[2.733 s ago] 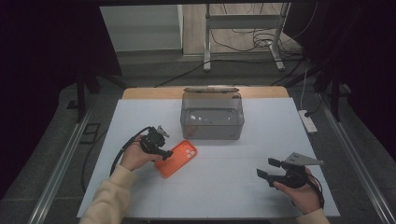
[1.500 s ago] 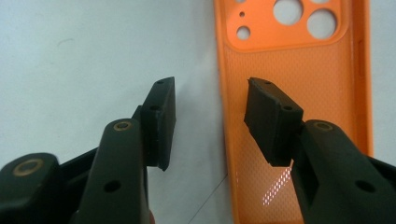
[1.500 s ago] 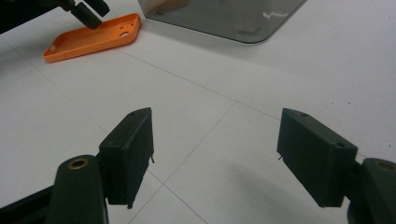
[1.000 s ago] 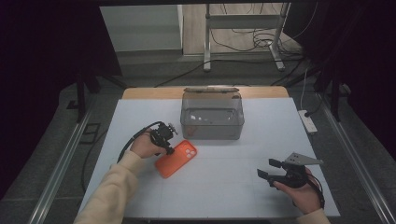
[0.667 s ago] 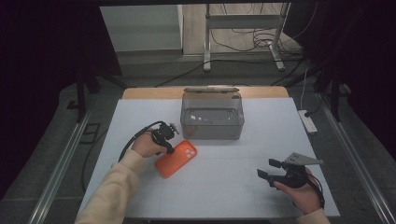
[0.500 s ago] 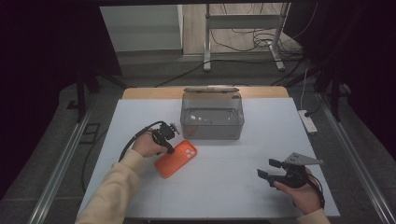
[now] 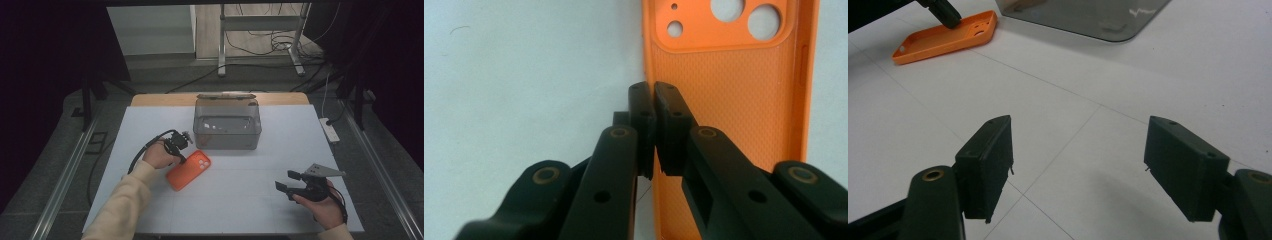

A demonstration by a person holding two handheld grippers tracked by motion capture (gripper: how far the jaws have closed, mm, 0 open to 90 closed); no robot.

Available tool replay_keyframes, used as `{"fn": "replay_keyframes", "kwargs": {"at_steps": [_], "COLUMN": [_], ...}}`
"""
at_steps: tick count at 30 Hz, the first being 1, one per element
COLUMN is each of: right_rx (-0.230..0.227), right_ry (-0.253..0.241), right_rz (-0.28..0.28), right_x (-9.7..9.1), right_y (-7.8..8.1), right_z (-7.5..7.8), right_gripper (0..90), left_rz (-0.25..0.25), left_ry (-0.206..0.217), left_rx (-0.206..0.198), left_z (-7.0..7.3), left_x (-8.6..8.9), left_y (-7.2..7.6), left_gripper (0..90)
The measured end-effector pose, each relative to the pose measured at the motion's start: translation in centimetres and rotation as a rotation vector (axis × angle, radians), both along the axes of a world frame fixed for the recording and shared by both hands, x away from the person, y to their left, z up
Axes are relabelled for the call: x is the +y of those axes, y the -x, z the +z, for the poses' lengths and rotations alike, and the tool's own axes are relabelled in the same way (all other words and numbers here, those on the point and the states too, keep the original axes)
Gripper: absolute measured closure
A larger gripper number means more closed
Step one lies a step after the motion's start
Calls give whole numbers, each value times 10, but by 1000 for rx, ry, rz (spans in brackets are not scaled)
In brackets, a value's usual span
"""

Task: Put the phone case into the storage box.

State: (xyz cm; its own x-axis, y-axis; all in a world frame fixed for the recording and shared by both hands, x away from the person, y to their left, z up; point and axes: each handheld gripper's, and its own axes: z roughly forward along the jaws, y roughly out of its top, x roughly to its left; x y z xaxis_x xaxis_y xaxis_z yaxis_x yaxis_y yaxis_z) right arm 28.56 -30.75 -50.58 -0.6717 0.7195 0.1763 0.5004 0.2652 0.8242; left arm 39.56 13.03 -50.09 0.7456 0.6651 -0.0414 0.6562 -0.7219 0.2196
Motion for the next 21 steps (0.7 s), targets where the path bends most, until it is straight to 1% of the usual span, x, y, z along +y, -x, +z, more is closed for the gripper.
{"fn": "replay_keyframes", "kwargs": {"at_steps": [9, 14, 21], "right_rx": [1, 3, 2], "right_ry": [2, -1, 4], "right_rz": [-3, -8, -6], "right_x": [0, -1, -1], "right_y": [0, 0, 0], "right_z": [0, 1, 0], "right_gripper": [278, 278, 279], "left_rz": [6, 0, 7], "left_ry": [1, 4, 21], "left_rx": [-5, -5, -18], "left_z": [1, 2, 7], "left_x": [0, 1, 3], "left_y": [0, 0, 2], "left_gripper": [875, 882, 881]}}
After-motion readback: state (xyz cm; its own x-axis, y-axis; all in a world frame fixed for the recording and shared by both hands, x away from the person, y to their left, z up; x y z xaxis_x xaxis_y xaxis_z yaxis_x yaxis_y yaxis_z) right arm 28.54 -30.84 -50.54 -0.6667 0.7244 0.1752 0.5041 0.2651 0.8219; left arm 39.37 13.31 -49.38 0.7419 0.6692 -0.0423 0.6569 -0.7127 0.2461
